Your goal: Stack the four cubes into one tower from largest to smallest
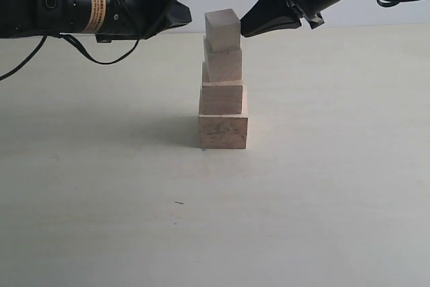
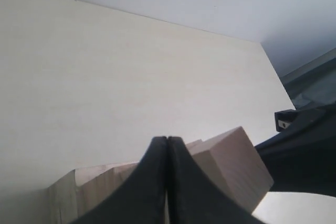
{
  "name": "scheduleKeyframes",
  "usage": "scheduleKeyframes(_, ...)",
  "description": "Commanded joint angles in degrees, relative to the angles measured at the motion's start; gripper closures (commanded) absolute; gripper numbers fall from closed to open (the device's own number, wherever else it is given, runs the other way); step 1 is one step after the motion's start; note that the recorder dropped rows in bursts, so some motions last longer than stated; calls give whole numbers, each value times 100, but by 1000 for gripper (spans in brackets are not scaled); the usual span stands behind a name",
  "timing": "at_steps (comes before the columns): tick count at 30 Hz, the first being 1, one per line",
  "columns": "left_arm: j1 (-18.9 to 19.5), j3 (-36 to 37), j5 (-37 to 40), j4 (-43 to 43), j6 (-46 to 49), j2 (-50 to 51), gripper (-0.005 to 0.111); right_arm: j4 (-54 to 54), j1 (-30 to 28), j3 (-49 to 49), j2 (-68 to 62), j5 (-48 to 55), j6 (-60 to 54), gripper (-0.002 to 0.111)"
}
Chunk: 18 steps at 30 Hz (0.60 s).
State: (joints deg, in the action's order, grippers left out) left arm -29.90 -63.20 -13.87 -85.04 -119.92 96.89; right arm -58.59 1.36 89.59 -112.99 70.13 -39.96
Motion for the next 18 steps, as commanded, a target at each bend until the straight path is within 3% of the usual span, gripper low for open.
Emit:
scheduleKeyframes(1,9,-27,7,48,25,0,107,-86,0,-12,-88,-17,-85,108)
scheduleKeyframes(18,9,-27,258,48,25,0,107,-173,0,-12,-87,-17,-190,108)
